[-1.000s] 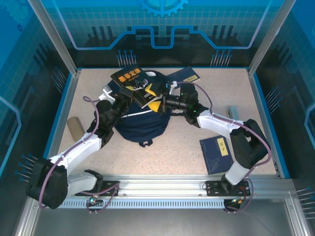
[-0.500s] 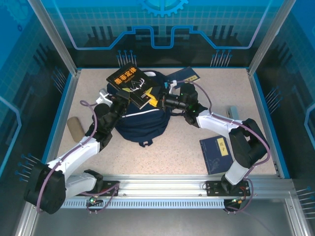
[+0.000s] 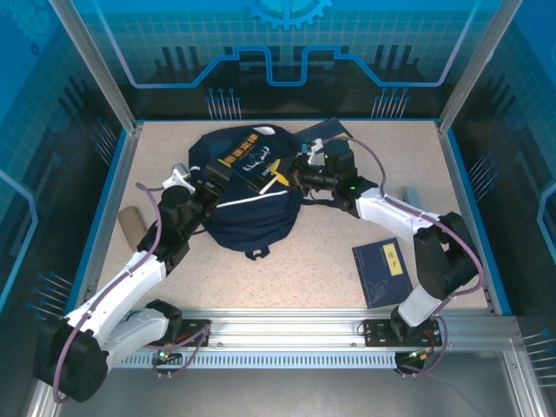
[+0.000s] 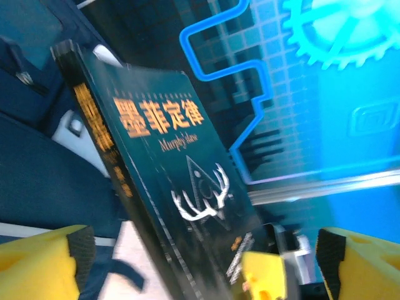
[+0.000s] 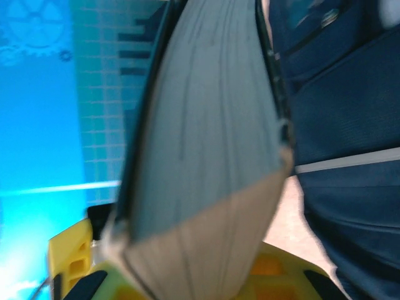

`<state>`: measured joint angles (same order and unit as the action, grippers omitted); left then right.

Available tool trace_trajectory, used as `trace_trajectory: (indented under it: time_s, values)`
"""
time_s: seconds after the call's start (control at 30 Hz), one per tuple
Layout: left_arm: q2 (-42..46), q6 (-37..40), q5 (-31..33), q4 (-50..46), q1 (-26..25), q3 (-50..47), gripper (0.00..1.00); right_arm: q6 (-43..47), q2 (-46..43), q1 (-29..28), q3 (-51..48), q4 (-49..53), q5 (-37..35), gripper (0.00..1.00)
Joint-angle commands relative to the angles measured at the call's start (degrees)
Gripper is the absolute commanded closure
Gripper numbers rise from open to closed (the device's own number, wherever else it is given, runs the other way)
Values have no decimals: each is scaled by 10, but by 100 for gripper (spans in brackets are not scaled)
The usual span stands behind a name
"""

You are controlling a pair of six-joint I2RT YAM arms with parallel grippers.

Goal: Pack books, pencil case, and school supplies into a backpack

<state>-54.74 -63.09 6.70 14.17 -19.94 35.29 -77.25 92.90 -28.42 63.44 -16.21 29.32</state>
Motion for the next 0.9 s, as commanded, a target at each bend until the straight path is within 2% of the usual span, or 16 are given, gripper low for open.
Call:
trace_trajectory:
  time_s: [0.0,0.13,0.27,0.4,0.6,0.7,0.8,0.87]
  values:
    - [9,156,-23,-122,2,21,3,142,-71,32,37,132,-17,100]
    - [-1,291,-67,-204,1,29,1,239,-125,64,51,296,-64,100]
    - [-36,396,-114,-263,1,54,1,286,-167,94,51,380,-90,100]
    - [-71,458,-137,-301,-13,91,1,307,-181,125,57,430,-75,100]
    - [-178,556,-59,-401,-66,190,3,322,-189,145,45,455,-47,100]
    - [-242,584,-18,-455,-88,248,8,324,-191,156,39,463,-27,100]
    - [-290,613,-6,-488,-98,296,11,326,-195,162,34,471,-19,99]
    - [-319,632,-1,-507,-99,321,19,322,-203,163,22,467,-24,99]
